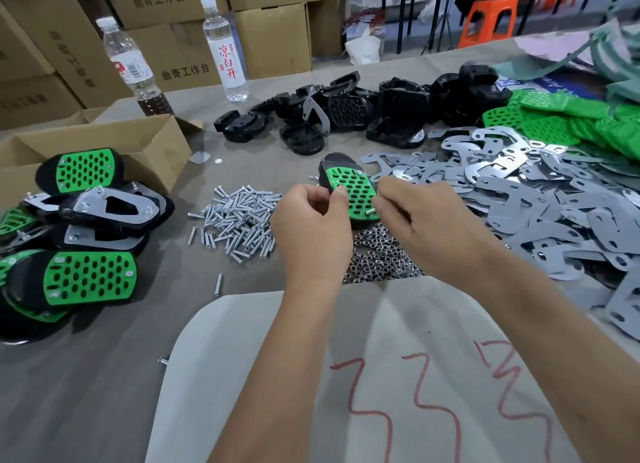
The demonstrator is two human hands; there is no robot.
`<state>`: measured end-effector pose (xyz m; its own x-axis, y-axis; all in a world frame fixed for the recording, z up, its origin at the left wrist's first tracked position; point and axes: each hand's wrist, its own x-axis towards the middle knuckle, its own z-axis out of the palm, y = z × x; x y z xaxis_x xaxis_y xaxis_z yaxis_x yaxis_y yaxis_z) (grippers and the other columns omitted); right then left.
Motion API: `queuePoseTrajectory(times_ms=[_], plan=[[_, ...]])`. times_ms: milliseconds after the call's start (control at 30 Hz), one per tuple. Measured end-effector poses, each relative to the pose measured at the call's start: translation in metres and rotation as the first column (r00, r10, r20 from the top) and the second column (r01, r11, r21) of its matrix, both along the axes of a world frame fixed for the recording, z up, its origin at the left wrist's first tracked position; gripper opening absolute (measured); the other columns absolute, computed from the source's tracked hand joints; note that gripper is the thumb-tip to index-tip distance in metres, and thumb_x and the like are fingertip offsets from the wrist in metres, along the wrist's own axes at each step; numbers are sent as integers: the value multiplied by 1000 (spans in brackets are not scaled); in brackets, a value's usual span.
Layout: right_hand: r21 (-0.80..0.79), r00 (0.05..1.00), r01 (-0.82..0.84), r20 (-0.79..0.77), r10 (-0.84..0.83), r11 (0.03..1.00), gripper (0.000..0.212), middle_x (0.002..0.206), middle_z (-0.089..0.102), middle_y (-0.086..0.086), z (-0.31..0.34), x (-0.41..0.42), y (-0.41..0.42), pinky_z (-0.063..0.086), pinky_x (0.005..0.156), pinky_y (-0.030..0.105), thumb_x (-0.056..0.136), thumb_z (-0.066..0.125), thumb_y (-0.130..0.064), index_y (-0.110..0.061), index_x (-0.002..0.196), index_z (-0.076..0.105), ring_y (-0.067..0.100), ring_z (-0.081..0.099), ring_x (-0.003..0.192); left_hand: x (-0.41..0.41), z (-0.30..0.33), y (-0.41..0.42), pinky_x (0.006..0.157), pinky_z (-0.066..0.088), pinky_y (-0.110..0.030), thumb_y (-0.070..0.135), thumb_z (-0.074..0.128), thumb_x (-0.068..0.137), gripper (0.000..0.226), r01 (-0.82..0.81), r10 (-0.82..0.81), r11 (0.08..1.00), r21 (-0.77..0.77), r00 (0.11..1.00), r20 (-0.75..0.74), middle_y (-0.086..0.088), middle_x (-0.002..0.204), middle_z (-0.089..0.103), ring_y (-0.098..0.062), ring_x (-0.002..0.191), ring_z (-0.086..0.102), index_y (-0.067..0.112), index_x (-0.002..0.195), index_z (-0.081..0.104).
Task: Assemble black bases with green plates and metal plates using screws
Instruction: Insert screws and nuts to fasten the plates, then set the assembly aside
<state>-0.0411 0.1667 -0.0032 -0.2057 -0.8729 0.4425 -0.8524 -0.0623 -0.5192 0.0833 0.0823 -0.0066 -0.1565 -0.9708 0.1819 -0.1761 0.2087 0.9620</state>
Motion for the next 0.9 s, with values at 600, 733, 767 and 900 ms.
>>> queuePoseTrajectory(times_ms=[600,733,767,900], plan=[[-12,982,166,-93,-166,986,28,60,51,2,-15,13,-7,41,53,45,107,46,-30,-16,84,45,29,48,57,-11,-11,7,69,58,-41,27,76,88,17,-61,73,994,86,987,-143,-2,77,71,-17,69,69,14,82,68],[-121,926,289,288,-245,950,41,55,38,-8,-13,12,-9,27,51,26,96,71,-39,-13,74,49,9,34,51,-14,-8,5,78,62,-53,28,73,88,16,-4,29,995,102,971,-238,-7,87,75,-31,82,75,13,86,69],[-95,828,300,521,-209,949,44,59,38,-8,-10,10,-9,27,49,23,91,76,-44,-14,77,48,7,31,51,-13,-6,5,77,63,-52,25,74,89,16,36,2,992,121,954,-299,-10,89,75,-32,82,76,10,88,69],[-49,361,-84,929,77,995,41,82,62,8,-5,2,-4,37,40,20,86,72,-40,-9,111,65,12,52,54,-6,2,-1,72,65,-46,22,75,92,19,232,-167,961,152,921,-353,-13,91,77,-30,81,78,4,93,71]])
